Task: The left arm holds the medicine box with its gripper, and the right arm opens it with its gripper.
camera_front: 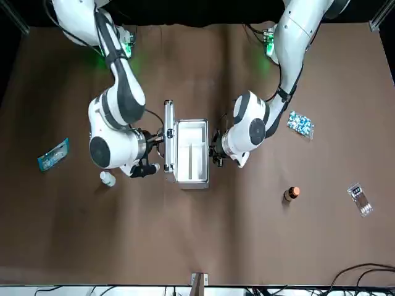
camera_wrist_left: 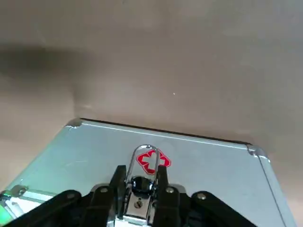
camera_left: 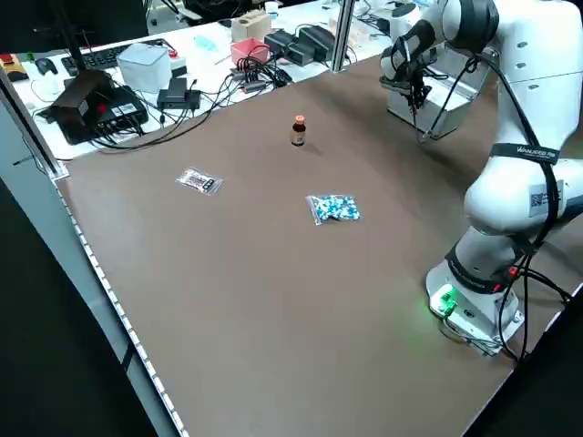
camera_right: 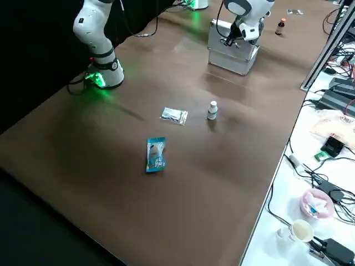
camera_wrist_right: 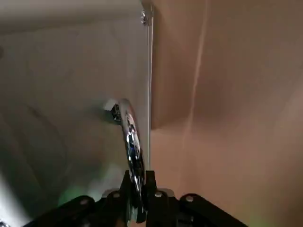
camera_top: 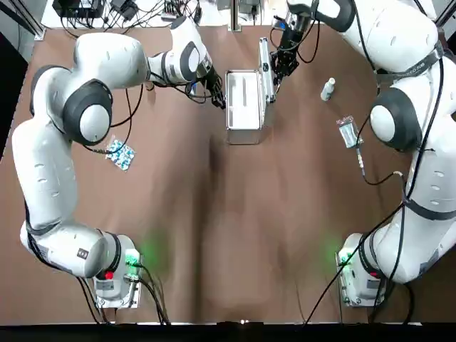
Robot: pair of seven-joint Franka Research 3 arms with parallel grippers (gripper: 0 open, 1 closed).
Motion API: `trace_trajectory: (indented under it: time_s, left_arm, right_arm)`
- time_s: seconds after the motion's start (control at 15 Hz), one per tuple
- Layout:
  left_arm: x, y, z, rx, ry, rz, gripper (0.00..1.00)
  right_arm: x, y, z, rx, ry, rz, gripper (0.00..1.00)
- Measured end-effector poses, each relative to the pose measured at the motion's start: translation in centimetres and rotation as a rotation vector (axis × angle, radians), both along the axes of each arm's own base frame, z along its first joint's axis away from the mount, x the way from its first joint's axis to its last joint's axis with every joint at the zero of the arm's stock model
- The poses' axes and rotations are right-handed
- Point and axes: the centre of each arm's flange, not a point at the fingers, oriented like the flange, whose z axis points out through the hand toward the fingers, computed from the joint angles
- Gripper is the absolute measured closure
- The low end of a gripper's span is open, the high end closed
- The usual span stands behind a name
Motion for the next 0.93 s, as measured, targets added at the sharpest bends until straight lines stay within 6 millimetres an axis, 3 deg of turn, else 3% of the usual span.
trace_trajectory:
  time_s: [0.27, 0.33, 0.47, 0.8, 0.93]
  left_arm:
    - [0.0, 0.0, 0.0, 0.000, 0.000, 0.000, 0.69]
    - [0.0, 0.0, -0.1, 0.001, 0.001, 0.000, 0.69]
    - [0.0, 0.0, 0.0, 0.001, 0.001, -0.001, 0.69]
    - [0.1, 0.1, 0.0, 0.002, 0.000, 0.000, 0.66]
    - [0.1, 0.2, 0.0, 0.003, -0.003, 0.000, 0.64]
  right_arm:
    - [0.0, -0.1, -0.2, -0.007, -0.001, 0.002, 0.86]
    - [0.5, -0.6, -1.3, -0.041, -0.030, 0.003, 0.82]
    - [1.5, -1.3, -4.9, -0.066, -0.059, -0.001, 0.62]
    - [1.8, -2.0, -5.9, -0.084, -0.059, 0.019, 0.07]
    - [1.9, -2.1, -6.0, -0.082, -0.060, 0.016, 0.04]
